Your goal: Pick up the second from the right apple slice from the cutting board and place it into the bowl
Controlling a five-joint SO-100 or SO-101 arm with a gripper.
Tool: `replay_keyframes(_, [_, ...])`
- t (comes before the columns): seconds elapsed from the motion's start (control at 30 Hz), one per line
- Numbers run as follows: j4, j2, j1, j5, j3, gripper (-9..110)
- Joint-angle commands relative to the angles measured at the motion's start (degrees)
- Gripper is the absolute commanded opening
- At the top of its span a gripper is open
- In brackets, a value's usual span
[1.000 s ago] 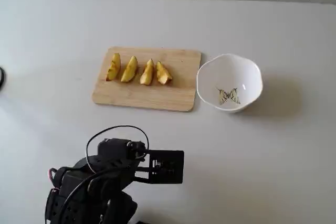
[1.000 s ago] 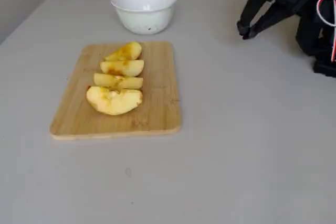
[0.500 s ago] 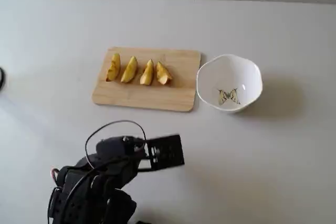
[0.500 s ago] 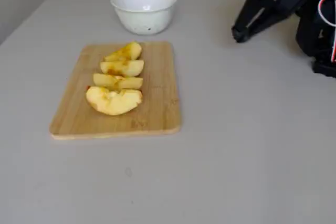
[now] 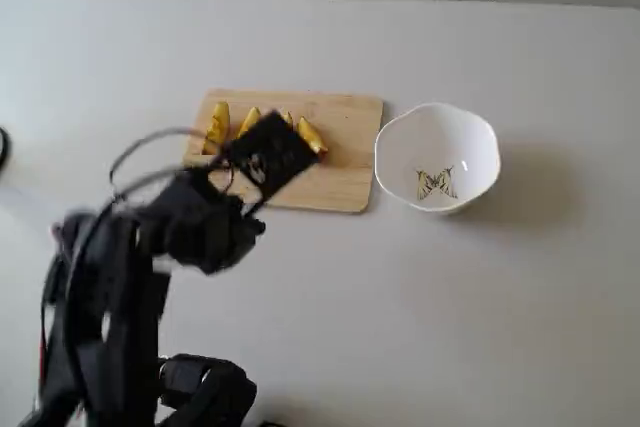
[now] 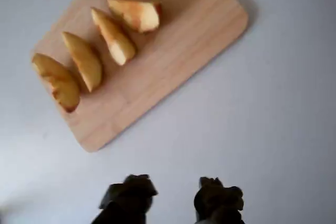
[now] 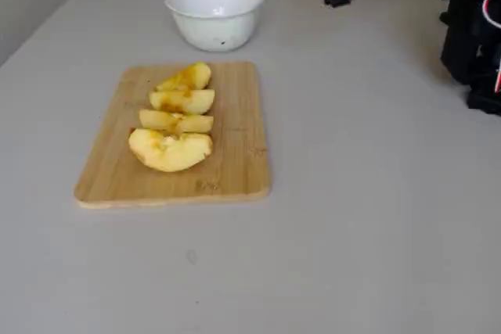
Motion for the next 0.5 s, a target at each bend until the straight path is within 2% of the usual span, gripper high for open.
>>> replay_keyframes(0.0, [6.3, -24.5, -2.8, -0.5, -29.2, 21])
replay_keyframes(0.1, [9.1, -34.5, -3.4, -0.2, -40.3, 28])
replay_keyframes(0.2, [9.7, -42.1, -3.2, -0.1, -47.7, 28])
replay_keyframes(0.47, [5.4, -52.9, -2.0, 0.3, -53.7, 28])
